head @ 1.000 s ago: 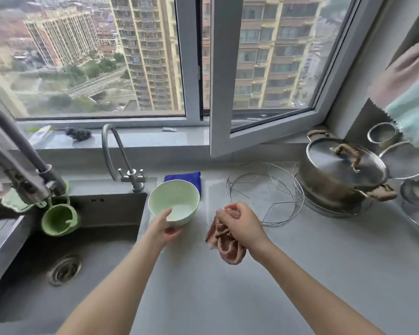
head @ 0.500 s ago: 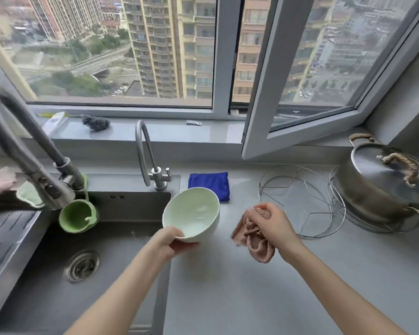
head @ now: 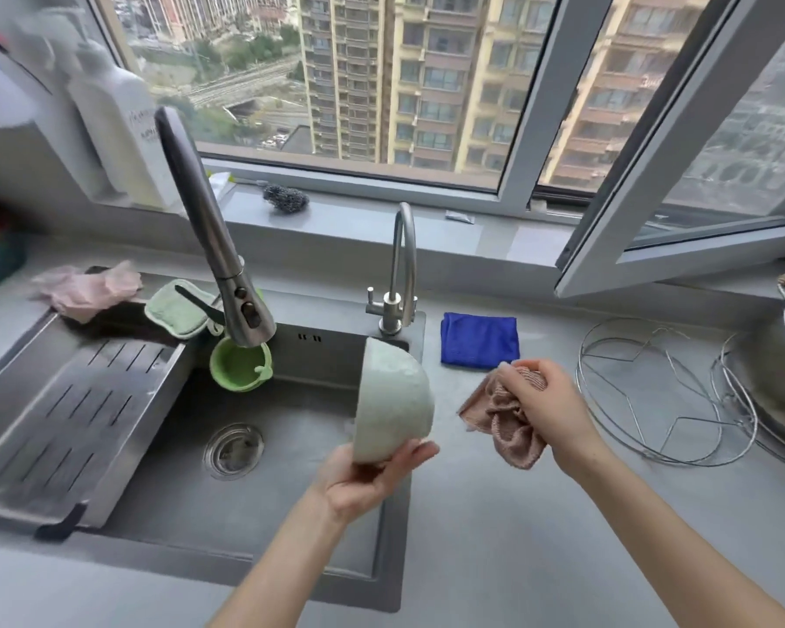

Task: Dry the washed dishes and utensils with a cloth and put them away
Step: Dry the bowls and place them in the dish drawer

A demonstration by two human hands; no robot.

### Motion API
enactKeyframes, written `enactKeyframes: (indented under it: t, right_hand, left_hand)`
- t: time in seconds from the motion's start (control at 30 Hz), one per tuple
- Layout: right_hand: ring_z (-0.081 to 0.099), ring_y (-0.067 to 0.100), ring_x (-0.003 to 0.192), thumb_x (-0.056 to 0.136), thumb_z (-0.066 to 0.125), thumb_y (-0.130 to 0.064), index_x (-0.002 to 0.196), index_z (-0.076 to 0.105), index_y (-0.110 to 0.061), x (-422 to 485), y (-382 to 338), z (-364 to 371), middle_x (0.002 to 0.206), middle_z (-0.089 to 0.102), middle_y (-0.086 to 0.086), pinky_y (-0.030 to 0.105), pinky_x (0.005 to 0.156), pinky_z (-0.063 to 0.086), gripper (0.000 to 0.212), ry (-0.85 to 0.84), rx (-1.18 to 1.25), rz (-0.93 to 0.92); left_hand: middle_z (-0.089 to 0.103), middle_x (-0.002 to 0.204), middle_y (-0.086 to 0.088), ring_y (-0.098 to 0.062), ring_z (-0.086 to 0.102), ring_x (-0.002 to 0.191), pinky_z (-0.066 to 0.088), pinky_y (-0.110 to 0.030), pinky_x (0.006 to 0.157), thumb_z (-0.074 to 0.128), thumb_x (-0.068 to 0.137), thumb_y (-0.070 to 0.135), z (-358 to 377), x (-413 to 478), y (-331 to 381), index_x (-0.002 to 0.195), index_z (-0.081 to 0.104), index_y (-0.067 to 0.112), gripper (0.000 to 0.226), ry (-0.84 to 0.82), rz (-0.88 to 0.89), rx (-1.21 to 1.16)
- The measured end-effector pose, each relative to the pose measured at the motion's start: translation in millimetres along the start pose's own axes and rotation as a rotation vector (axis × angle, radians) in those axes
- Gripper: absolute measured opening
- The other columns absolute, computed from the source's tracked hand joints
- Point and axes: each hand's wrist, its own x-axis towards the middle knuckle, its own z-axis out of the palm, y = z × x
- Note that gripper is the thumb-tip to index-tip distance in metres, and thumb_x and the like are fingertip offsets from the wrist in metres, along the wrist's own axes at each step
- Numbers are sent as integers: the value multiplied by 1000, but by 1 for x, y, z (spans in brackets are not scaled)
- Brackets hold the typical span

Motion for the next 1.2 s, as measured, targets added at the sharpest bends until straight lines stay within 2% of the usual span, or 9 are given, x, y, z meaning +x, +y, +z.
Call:
enactKeyframes:
  t: [0.17, 0.3, 0.47, 0.63, 0.73, 0.87, 0.97, 1.07, 1.2]
  right_hand:
    - [63, 2, 72, 92, 59, -33, 98, 58, -17, -18, -26, 6, 88, 65, -3, 17, 61, 47, 17, 206, 239, -44]
    - [64, 4, 93, 91, 55, -31, 108, 51, -25, -45, -49, 20, 99, 63, -7, 17, 76, 49, 18, 59, 324, -271]
    - [30, 17, 139, 82, 47, -23, 146, 35, -26, -57, 1, 62, 156, 25, -3, 32, 111, 30, 64, -541, -850, -530]
    - [39, 0, 121, 101, 40, -24, 129, 57, -11, -66, -8, 88, 140, 44, 0, 12, 103, 25, 35, -658, -138, -130]
    - [52, 9, 86, 97, 46, -27, 90, 66, -6, -70, -19, 79, 98, 60, 6, 30, 82, 43, 30, -789, -173, -160]
    - [39, 14, 65, 89, 55, -32, 66, 58, -24, -57, -30, 53, 69, 55, -7, 28, 62, 32, 24, -996, -1099, -535]
    - [51, 20, 85, 86, 54, -21, 77, 71, -28, -40, -26, 53, 87, 65, -12, 34, 86, 42, 20, -656, -1506, -1275]
    - [51, 22, 122, 93, 41, -18, 98, 70, -27, -27, -25, 60, 120, 63, -9, 41, 114, 23, 31, -636, -1536, -1655]
    - [51, 24, 123, 96, 37, -27, 106, 66, -22, -47, -17, 58, 127, 61, -6, 33, 110, 23, 31, -695, -1566, -1295]
  left_hand:
    - [67, 94, -20, -45, 58, 93, 48, -63, 78, 28, 72, -20, 4, -9, 0, 102, 58, 3, 48, 311, 427, 626]
    - [70, 87, -9, -29, 65, 83, 51, -37, 73, 48, 75, 16, 14, -7, -4, 101, 66, 14, 31, 330, 511, 922]
    - [72, 95, -13, -26, 66, 86, 50, -41, 87, 52, 87, 43, 21, 3, -11, 91, 75, 15, 36, 347, 456, 1085]
    - [73, 95, -10, -22, 69, 86, 50, -37, 87, 42, 94, 46, 32, 0, -14, 94, 73, 13, 46, 378, 546, 1134]
    - [69, 101, -15, -28, 65, 92, 47, -39, 89, 41, 96, 38, 48, -9, -1, 101, 68, 7, 41, 342, 555, 1169]
    - [66, 113, -21, -41, 60, 109, 36, -53, 104, 48, 88, 47, 56, -21, 14, 111, 67, 9, 48, 337, 337, 1305]
    - [69, 109, -15, -34, 64, 100, 39, -51, 102, 46, 90, 42, 62, -22, 13, 111, 68, 15, 41, 229, 199, 1315]
    - [68, 97, -14, -31, 65, 89, 48, -50, 92, 42, 94, 31, 67, -24, 5, 111, 69, 20, 33, 153, 52, 1306]
    - [67, 110, -15, -34, 62, 104, 41, -52, 102, 52, 87, 40, 68, -28, 11, 112, 68, 17, 38, 180, 37, 1404]
